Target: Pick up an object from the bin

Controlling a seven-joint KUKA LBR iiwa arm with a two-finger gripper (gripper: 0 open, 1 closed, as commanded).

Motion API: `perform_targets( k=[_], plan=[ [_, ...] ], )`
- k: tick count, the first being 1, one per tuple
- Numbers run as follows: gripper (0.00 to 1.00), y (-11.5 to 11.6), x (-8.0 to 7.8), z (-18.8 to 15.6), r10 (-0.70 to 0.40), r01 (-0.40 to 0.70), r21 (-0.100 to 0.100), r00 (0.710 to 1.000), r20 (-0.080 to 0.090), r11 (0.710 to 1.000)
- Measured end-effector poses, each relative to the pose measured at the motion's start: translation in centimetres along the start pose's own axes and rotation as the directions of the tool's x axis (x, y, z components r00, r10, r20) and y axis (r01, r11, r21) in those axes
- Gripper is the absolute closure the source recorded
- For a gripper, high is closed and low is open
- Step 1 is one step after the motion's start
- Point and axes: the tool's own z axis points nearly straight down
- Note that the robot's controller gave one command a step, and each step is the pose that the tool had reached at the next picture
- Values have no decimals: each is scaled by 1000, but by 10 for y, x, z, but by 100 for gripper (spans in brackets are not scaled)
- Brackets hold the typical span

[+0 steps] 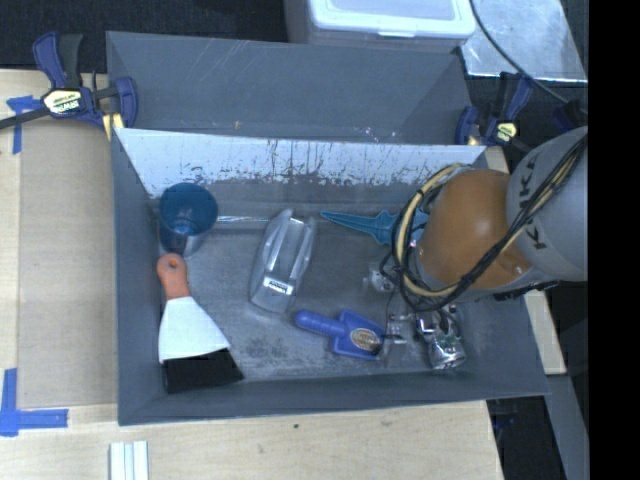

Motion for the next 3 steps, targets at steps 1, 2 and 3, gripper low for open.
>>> perform_targets(
  k=[1,2,3],
  plan=[
    [0,18,-48,0,-236,236,1,972,3,972],
    [100,25,-7,0,24,-24,0,1000,6,1000],
    [100,25,-7,0,24,-24,0,1000,6,1000]
  ],
)
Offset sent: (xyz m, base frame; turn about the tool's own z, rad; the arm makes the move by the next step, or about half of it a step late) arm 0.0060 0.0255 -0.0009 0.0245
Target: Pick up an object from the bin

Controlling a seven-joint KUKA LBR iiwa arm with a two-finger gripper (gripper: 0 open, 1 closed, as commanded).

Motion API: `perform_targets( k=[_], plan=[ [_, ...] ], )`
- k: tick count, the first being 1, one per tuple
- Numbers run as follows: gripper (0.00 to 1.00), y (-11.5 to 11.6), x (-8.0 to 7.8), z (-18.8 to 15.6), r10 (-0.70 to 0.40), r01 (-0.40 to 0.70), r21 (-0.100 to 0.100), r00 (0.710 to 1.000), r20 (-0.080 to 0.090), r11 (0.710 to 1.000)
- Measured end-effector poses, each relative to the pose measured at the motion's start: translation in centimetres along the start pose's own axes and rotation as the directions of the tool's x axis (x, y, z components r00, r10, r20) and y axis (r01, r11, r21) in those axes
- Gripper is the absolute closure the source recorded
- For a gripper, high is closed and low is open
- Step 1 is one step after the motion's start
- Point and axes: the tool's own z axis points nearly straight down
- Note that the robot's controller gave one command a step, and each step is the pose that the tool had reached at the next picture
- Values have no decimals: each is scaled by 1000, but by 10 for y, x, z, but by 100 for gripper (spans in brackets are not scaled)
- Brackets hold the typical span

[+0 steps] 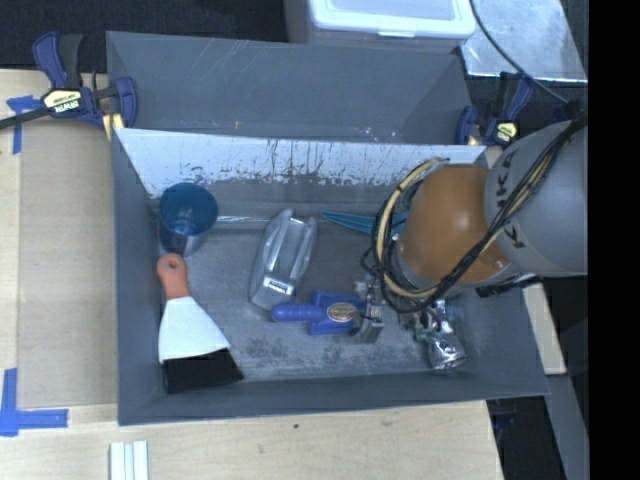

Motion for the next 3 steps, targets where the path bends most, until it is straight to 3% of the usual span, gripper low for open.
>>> perform_targets(
  k=[1,2,3],
  plan=[
    [100,11,3,-13,-2,2,0,1000,5,1000],
    [100,11,-7,-9,3,-3,1,1000,4,1000],
    [100,9,0,-124,-12,12,0,1000,1,1000]
  ],
)
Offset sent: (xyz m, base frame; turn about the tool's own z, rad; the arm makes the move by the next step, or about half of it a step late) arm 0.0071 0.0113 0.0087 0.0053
